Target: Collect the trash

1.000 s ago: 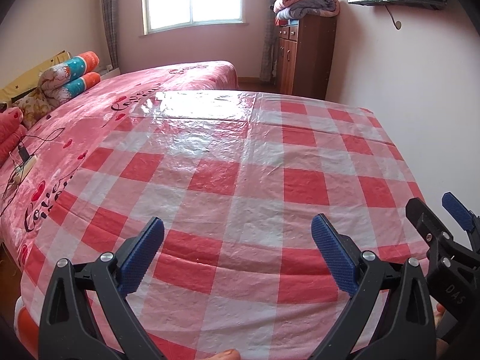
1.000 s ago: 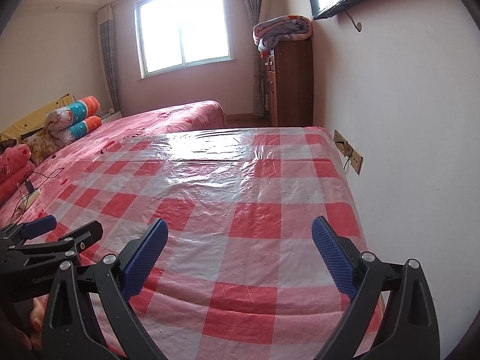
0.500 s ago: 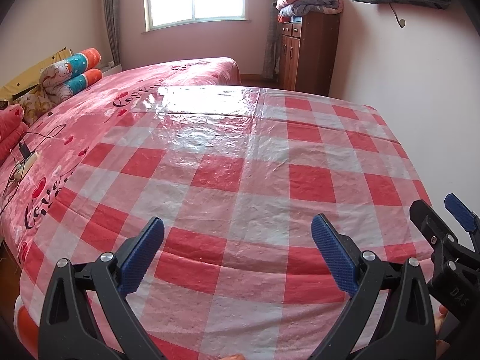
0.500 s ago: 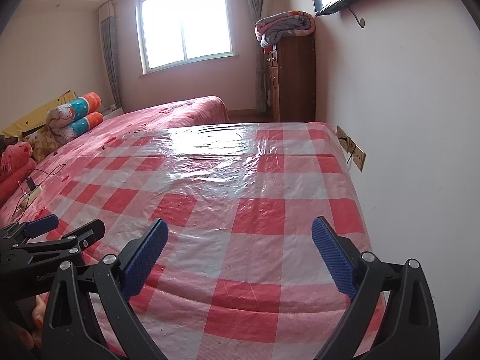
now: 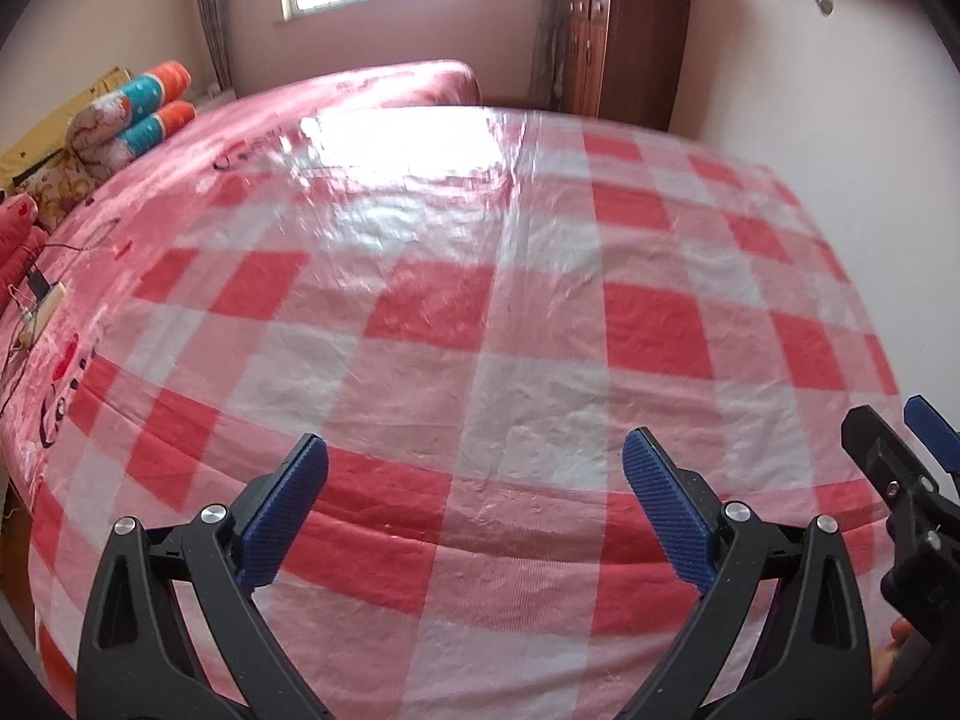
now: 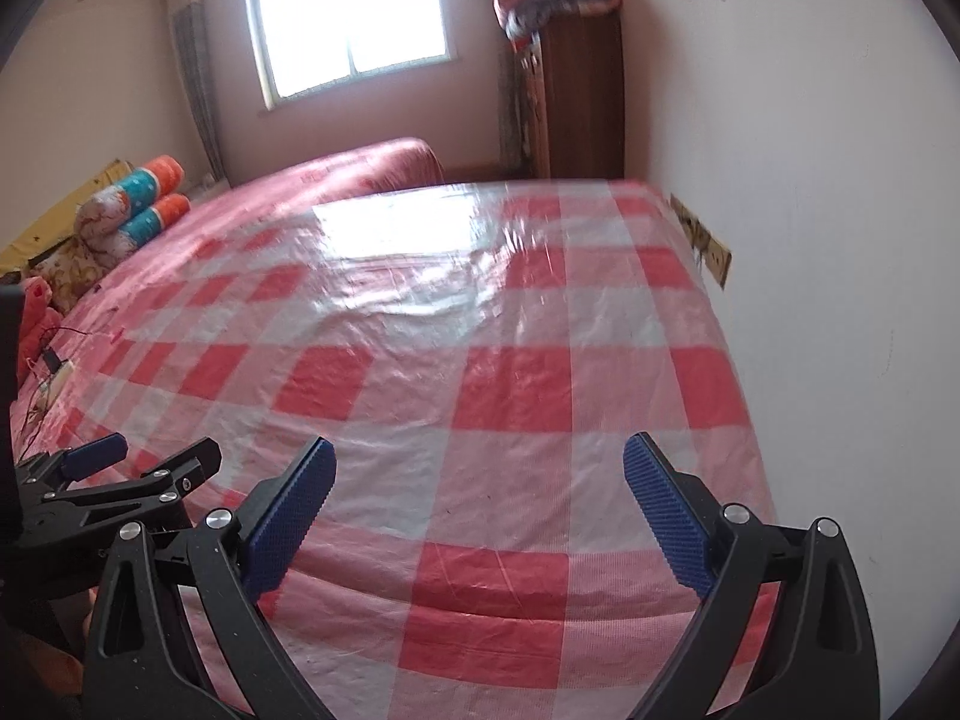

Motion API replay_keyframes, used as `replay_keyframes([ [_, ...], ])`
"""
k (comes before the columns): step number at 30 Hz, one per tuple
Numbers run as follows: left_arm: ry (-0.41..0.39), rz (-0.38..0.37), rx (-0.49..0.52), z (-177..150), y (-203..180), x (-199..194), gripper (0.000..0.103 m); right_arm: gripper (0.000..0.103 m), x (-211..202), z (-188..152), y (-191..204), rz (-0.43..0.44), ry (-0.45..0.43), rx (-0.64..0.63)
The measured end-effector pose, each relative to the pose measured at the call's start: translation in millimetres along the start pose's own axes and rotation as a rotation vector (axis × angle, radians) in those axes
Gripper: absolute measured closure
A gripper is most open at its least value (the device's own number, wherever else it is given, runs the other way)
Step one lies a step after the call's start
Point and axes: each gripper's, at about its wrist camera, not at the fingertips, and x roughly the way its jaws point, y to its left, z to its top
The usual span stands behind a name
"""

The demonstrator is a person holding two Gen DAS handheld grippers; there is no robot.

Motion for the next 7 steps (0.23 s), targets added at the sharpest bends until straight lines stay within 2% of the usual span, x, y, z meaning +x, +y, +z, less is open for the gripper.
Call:
replay_keyframes([
  [3,0.044,0.0,0.006,0.6,-3.2,13.5,0.004,0.006,15.8,-0.5,-0.5,-0.028,0.081,0.01],
  [7,0.016,-0.012,-0.012,2.0,-1.2,16.9,0.004,0.006,28.1,-2.1,3.8,-0.043,0.148,-0.007],
])
